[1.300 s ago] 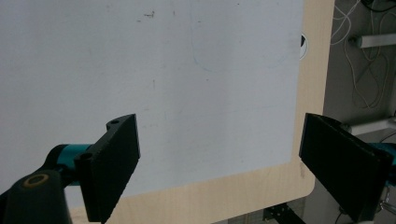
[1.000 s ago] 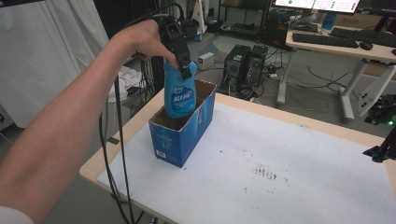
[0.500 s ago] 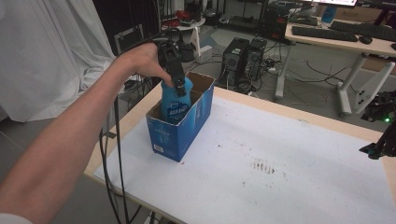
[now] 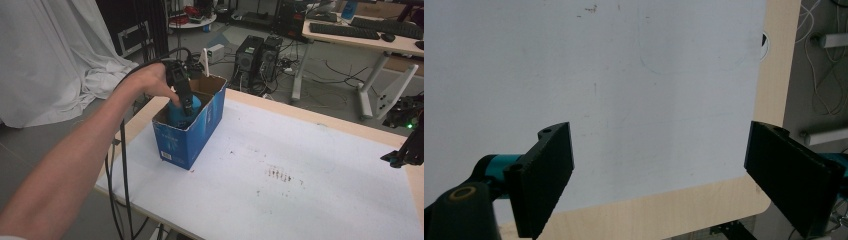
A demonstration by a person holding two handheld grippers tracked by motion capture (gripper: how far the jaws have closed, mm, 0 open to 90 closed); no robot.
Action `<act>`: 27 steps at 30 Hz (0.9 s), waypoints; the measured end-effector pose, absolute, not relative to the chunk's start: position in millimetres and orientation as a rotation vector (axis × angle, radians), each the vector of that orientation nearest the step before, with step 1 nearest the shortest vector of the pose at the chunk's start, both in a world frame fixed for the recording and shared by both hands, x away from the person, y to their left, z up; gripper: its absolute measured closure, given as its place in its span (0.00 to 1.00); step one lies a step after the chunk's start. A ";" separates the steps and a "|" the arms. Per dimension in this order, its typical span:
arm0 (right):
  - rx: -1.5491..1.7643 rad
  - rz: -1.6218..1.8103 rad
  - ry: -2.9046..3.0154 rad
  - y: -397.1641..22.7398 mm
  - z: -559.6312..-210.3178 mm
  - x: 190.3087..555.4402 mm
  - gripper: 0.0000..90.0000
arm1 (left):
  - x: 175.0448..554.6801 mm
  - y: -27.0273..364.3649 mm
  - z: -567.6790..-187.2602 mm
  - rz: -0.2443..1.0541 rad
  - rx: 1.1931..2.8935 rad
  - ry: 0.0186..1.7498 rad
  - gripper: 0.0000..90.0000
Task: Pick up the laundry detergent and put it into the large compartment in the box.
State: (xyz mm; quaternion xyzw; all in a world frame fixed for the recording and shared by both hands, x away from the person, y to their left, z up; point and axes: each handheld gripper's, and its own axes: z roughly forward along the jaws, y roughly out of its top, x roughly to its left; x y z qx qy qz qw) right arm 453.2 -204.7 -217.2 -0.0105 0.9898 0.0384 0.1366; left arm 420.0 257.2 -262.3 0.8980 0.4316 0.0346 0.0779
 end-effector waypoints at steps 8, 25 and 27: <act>-0.032 0.108 2.867 -204.5 -217.4 453.3 0.13 | 420.0 258.2 -278.5 0.078 2.689 1.292 0.42; -0.022 0.100 2.869 -204.5 -218.5 453.7 0.13 | 420.5 260.1 -283.6 0.080 2.675 1.264 0.42; -0.026 0.099 2.869 -204.3 -218.9 453.9 0.13 | 420.4 259.9 -283.5 0.082 2.678 1.261 0.42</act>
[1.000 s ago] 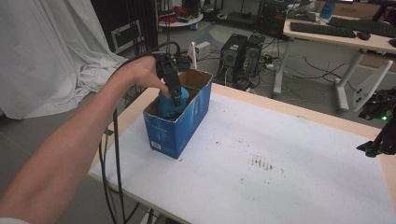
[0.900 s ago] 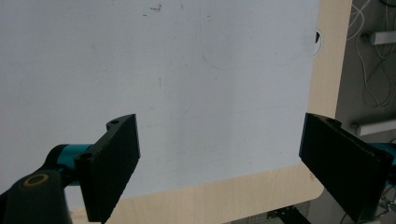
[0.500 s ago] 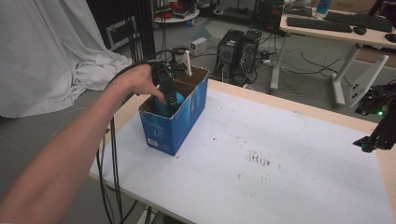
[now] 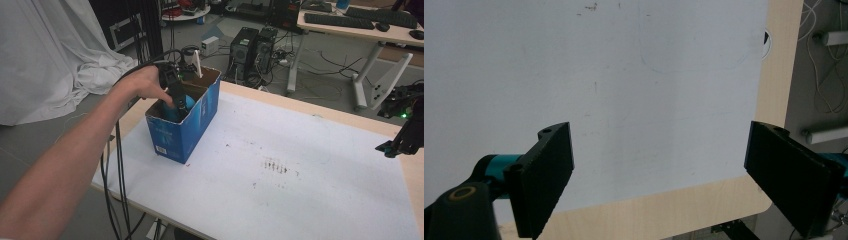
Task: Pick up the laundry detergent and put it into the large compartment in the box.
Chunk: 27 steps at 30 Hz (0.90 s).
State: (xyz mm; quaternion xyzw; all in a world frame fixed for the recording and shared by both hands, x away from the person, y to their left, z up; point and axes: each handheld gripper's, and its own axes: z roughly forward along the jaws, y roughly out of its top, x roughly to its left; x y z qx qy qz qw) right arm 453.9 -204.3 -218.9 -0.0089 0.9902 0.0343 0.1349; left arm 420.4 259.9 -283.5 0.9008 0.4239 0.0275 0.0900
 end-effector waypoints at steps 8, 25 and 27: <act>-0.028 0.095 2.873 -201.7 -220.3 453.9 0.13 | 420.9 260.5 -283.7 0.073 2.676 1.257 0.42; -0.022 0.089 2.877 -202.9 -220.7 454.3 0.13 | 419.3 262.5 -282.9 0.059 2.677 1.230 0.33; -0.024 0.087 2.877 -202.5 -221.0 454.3 0.13 | 418.7 262.6 -281.7 0.062 2.673 1.225 0.33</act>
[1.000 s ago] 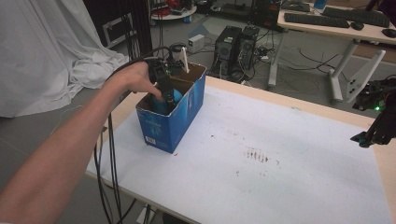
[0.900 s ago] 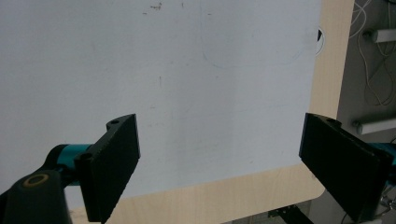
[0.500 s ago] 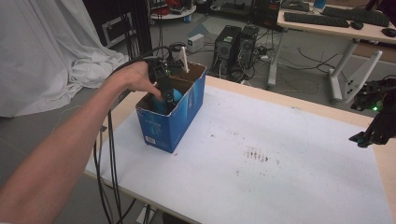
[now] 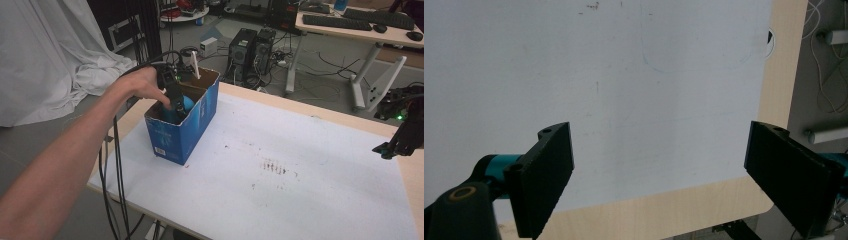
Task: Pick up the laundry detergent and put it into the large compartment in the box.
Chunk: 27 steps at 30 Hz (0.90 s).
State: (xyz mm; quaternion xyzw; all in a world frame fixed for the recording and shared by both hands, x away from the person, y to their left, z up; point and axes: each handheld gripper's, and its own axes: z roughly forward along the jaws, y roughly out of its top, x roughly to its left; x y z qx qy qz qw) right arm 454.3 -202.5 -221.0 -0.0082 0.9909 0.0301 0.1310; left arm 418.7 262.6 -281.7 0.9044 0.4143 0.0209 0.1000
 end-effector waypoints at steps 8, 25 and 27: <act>-0.030 0.083 2.878 -201.7 -221.6 453.8 0.13 | 417.9 259.4 -273.4 0.072 2.686 1.212 0.29; -0.021 0.087 2.879 -204.6 -219.4 452.7 0.13 | 414.0 250.6 -226.2 0.160 2.700 1.181 0.27; -0.024 0.089 2.880 -203.6 -219.3 452.2 0.13 | 412.9 247.4 -220.1 0.162 2.712 1.157 0.27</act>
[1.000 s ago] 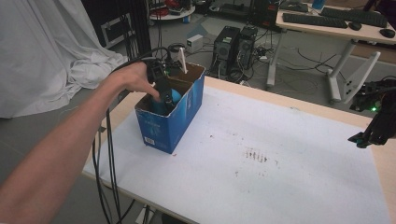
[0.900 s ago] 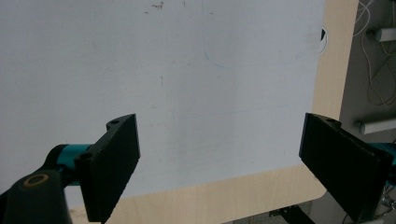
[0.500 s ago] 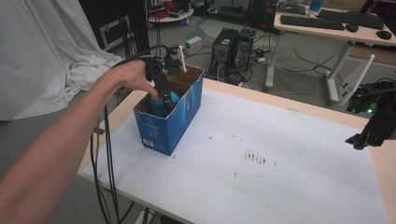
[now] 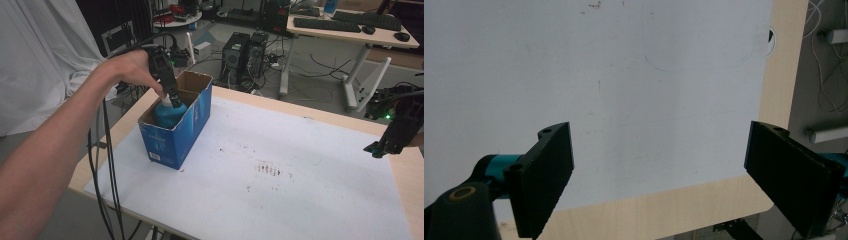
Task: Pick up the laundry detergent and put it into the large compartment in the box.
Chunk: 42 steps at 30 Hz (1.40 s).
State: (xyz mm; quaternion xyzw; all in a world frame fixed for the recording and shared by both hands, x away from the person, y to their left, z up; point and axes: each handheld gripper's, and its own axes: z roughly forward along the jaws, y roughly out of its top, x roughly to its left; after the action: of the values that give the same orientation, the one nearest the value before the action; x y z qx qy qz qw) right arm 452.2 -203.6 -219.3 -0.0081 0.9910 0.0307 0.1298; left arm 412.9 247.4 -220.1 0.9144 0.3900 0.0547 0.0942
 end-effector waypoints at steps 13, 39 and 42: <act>-0.028 0.092 2.880 -201.9 -218.8 451.1 0.13 | 407.2 210.3 -187.4 0.201 2.757 1.012 0.25; -0.019 0.097 2.878 -200.3 -217.0 449.1 0.13 | 377.1 86.5 -203.8 0.190 2.857 0.553 0.20; -0.010 0.092 2.877 -199.1 -217.0 447.7 0.13 | 370.5 74.6 -216.4 0.172 2.865 0.510 0.20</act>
State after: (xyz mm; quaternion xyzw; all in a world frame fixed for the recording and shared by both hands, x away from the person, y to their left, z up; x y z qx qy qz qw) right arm 447.7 -199.1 -217.0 -0.0035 0.9908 0.0316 0.1312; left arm 370.5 74.6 -216.4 0.9765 0.1739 0.0587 0.1129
